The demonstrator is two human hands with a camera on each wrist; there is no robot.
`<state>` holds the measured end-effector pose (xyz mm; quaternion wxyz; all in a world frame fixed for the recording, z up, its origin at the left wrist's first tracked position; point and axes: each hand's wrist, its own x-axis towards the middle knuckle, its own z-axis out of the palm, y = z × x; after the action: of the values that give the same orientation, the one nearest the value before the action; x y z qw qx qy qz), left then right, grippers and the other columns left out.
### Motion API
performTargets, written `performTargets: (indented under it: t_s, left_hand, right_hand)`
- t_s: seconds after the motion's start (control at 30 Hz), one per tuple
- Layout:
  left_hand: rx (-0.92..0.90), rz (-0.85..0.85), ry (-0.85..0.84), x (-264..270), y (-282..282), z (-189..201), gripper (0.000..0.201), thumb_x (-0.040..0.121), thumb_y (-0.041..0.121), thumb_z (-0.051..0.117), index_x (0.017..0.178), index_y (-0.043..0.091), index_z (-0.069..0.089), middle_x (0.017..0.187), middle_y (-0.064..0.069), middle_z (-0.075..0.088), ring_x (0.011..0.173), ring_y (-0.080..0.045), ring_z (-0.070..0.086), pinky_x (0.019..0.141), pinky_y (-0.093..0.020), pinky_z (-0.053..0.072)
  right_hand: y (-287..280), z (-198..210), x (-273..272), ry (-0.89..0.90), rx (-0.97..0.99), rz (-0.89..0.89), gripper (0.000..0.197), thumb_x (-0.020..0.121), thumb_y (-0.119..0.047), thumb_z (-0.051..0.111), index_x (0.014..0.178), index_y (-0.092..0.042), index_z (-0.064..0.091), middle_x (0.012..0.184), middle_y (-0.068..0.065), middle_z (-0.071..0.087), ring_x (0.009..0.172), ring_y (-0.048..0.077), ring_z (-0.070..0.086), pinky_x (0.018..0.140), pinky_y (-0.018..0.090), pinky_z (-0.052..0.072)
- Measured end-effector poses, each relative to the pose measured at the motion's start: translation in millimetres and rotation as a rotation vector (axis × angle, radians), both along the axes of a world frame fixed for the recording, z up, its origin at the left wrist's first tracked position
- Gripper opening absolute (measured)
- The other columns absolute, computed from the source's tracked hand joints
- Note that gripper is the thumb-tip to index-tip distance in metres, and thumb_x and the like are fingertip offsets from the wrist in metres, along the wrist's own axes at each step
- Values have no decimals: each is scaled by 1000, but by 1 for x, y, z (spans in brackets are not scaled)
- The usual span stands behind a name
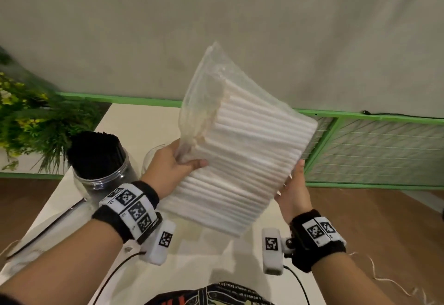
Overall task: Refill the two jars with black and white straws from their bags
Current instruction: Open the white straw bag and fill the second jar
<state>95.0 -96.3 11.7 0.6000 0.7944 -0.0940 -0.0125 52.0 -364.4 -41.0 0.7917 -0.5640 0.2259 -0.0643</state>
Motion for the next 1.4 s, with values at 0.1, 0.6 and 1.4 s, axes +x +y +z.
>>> performTargets:
  t_s: [0.1, 0.6, 1.4]
  left_hand:
    - [-105, 32, 71, -4, 2, -11, 84, 47, 50, 90, 117, 17, 59, 105, 11, 69, 102, -6, 64, 93, -27, 48]
    - [36, 58, 151, -11, 7, -38, 39, 78, 47, 72, 112, 29, 63, 113, 12, 66, 114, -11, 59, 101, -29, 41]
    - [-143, -15, 275, -46, 9, -62, 16, 85, 17, 68, 99, 25, 67, 85, 27, 71, 88, 14, 63, 74, -1, 44]
  right_hand:
    - [20, 16, 13, -23, -6, 35, 76, 76, -76, 40, 131, -26, 55, 125, 0, 64, 117, 20, 60, 101, 43, 44]
    - [33, 33, 6, -181, -437, -2, 49, 90, -61, 36, 125, -29, 47, 129, -13, 51, 112, -13, 49, 102, 23, 36]
    - [30, 13, -24, -30, -441, 104, 80, 81, -71, 32, 149, -30, 25, 139, -19, 33, 129, 3, 32, 105, 27, 26]
